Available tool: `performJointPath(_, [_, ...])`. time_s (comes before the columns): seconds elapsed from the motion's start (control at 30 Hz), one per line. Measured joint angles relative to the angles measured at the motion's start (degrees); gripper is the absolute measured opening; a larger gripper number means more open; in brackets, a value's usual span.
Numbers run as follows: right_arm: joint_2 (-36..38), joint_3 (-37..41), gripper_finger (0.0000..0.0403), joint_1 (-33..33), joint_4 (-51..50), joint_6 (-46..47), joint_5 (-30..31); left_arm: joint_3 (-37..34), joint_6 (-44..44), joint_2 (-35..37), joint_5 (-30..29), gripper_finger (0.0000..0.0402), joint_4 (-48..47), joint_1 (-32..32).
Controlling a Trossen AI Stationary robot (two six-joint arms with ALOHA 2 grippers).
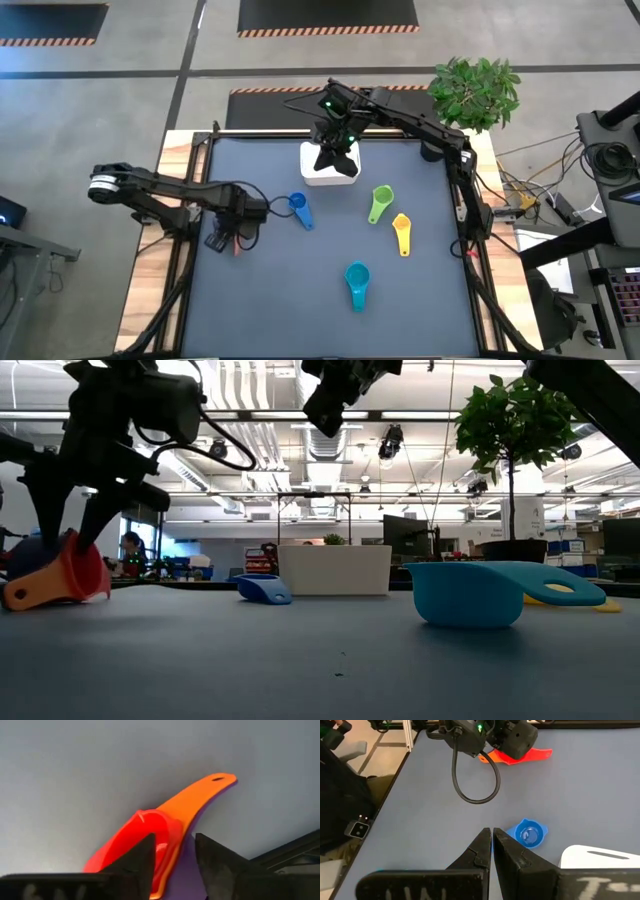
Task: Nest measuring cups in basket
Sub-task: Stack the red measuring cup on top of the orange measuring cup
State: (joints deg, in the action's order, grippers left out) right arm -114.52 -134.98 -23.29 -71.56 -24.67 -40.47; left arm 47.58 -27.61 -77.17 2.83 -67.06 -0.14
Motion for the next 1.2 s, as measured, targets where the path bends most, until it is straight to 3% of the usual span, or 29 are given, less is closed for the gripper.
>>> performJointPath(0.2, [0.0, 0.0, 0.0009, 0.0, -0.07, 0.0, 0.02, -0.07, -0.44, 0.0, -0.51, 0.0049, -0.29, 0.0])
performJointPath(0.33, [0.0, 0.0, 0.0009, 0.0, -0.07, 0.0, 0.02, -0.07, -0.69, 0.0, -1.9, 0.004, -0.53, 0.0])
performJointPath(0.87, [0.0, 0.0, 0.0009, 0.0, -0.21, 0.02, 0.04, -2.82, 2.11, 0.0, -2.14, 0.0187, -1.31, 0.42])
performJointPath(1.03, [0.0, 0.0, 0.0009, 0.0, -0.21, 0.02, 0.04, -4.92, 1.68, -0.02, -0.57, 0.0188, -1.39, 0.42])
performJointPath(1.2, [0.0, -0.01, 0.0009, 0.0, -0.19, 0.02, 0.04, -3.34, 1.44, -0.02, -0.61, 0.0136, -1.29, 0.42])
